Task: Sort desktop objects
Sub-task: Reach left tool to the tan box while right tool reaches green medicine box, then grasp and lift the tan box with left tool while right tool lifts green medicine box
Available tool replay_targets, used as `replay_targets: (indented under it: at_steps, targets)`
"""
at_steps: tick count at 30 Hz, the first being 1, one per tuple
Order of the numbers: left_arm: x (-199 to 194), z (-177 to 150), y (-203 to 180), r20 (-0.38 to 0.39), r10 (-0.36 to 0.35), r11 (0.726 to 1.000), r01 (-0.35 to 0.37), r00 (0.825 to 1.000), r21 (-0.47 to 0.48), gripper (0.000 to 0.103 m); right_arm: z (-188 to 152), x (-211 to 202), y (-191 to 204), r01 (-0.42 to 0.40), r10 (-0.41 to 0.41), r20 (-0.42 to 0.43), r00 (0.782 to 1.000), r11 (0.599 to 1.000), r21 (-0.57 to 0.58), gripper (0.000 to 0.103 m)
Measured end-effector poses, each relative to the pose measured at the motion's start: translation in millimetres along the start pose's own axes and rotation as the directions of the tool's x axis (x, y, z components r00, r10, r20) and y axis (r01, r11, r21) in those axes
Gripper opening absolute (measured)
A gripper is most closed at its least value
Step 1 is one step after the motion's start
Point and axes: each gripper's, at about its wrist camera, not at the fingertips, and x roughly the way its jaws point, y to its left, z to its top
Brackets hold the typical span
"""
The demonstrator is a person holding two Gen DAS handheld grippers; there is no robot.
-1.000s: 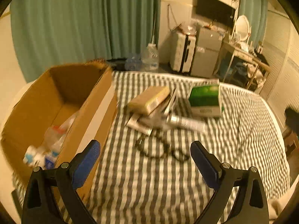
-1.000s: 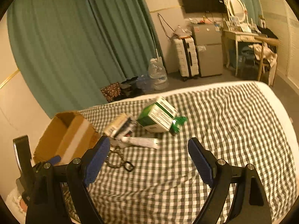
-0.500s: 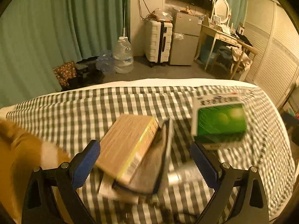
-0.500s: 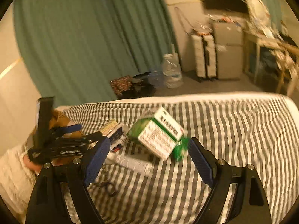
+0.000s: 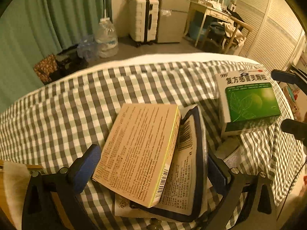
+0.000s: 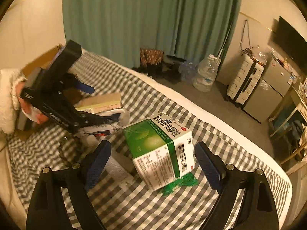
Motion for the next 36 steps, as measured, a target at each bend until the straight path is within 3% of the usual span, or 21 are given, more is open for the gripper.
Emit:
replay_targets:
  at_steps: [5, 9, 12, 18, 21, 24, 25, 32, 34, 36]
  targets:
    - [6, 2, 8, -0.010, -0.025, 0.999, 0.024, 1.000, -0.030, 0.103, 11, 25, -1, 0.050, -0.054, -0.057, 0.997, 0.996, -0.068, 0.089]
    - [13, 0, 14, -0.024, -0.007, 1.000, 0.006, 1.000, -0.026, 0.103, 14, 33, 5, 0.046, -0.049, -0.039, 0.998, 0.996, -0.076, 0.090]
    - [21, 2, 20, -0.059, -0.034, 0.995, 0.029, 0.998, -0.092, 0.103, 10, 37, 16, 0.074, -0.079, -0.037, 0.996, 0.989, -0.129, 0.091]
    - [-5, 11, 24, 0.015, -0.072, 0.990, 0.073, 0.997, -0.120, 0.103, 2, 36, 12, 0.089, -0.091, -0.024, 0.996, 0.993, -0.082, 0.093]
    - [-20, 17, 32, 0.056, -0.139, 0.974, 0.146, 0.989, -0.172, 0.103, -1, 35, 4, 0.075, -0.076, -0.020, 0.997, 0.997, -0.031, 0.093]
    - [-17, 21, 42, 0.035, -0.082, 0.976, 0.087, 0.996, -0.198, 0.103, -2, 35, 1, 0.065, -0.065, -0.017, 0.998, 0.998, -0.003, 0.093]
    - [-9, 20, 48, -0.003, -0.064, 0.974, 0.062, 0.998, -0.217, 0.103, -2, 35, 2, 0.066, -0.066, -0.016, 0.998, 0.998, 0.001, 0.093]
    - [29, 4, 40, -0.131, -0.048, 0.984, 0.025, 0.990, -0.176, 0.103, -2, 44, 6, 0.094, -0.094, -0.033, 0.995, 0.995, -0.016, 0.099]
    - [34, 2, 36, -0.129, -0.020, 0.987, -0.001, 0.991, -0.158, 0.101, -2, 50, 4, 0.096, -0.096, -0.042, 0.995, 0.995, -0.004, 0.099]
    - [31, 3, 31, -0.108, -0.022, 0.988, 0.006, 0.994, -0.152, 0.092, -2, 56, 5, 0.108, -0.106, -0.060, 0.993, 0.994, 0.020, 0.100]
